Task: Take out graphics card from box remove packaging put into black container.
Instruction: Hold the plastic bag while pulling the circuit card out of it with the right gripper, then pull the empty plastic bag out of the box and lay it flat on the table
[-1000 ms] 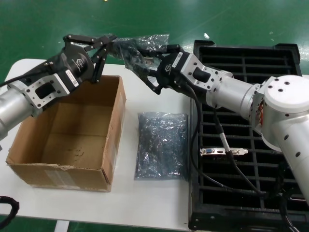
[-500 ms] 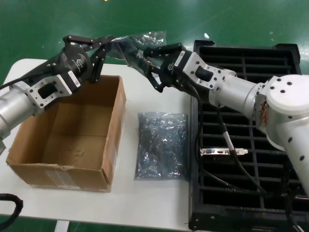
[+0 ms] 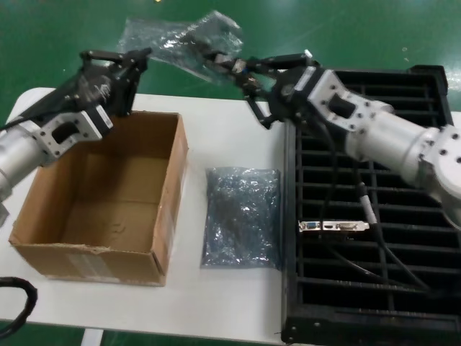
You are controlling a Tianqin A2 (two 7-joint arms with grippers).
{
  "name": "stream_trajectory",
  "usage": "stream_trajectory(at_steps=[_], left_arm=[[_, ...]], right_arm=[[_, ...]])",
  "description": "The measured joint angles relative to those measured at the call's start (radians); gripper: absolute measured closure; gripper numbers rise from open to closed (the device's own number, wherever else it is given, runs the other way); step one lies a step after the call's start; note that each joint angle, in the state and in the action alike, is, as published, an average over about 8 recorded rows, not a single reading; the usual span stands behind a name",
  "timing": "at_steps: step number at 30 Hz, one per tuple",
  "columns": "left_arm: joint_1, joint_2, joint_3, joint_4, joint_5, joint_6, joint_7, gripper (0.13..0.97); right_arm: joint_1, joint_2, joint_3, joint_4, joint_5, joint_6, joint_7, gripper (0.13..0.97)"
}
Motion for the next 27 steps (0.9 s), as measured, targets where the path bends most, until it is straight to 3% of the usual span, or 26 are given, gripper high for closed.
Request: stream_trajectory(at_steps=[5, 7, 10, 13, 17, 22, 27], left_arm=[[-0.060, -0.001, -0.031, 0.115, -0.016, -0.009, 0.053, 0.957], [-0.070, -0.004, -0.036, 0.133, -0.025, -0.021, 0.034, 0.957], [-0.054, -0.019, -0.008, 0.100, -0.068, -0.056, -0.047, 0.957], [-0.005, -0.046, 0.055, -0.001, -0.163, -0.117, -0.178, 0.957], [0.081, -0.079, 0.144, -0.182, -0.345, -0.227, -0.367, 0.957], [0.172, -0.102, 0.231, -0.403, -0.565, -0.398, -0.585, 0.957], [0.239, -0.124, 0.337, -0.599, -0.733, -0.598, -0.803, 0.957]], right_arm=[[-0.073, 0.068, 0.028, 0.177, -0.150, 0.016, 0.188, 0.895], [-0.105, 0.089, 0.054, 0.252, -0.231, 0.006, 0.272, 0.895], [-0.149, 0.111, 0.101, 0.357, -0.362, -0.027, 0.393, 0.895], [-0.185, 0.119, 0.152, 0.452, -0.504, -0.083, 0.508, 0.895], [-0.217, 0.108, 0.212, 0.554, -0.692, -0.179, 0.633, 0.895], [-0.229, 0.085, 0.260, 0.648, -0.887, -0.308, 0.739, 0.895], [-0.201, 0.077, 0.266, 0.726, -1.032, -0.472, 0.815, 0.895]])
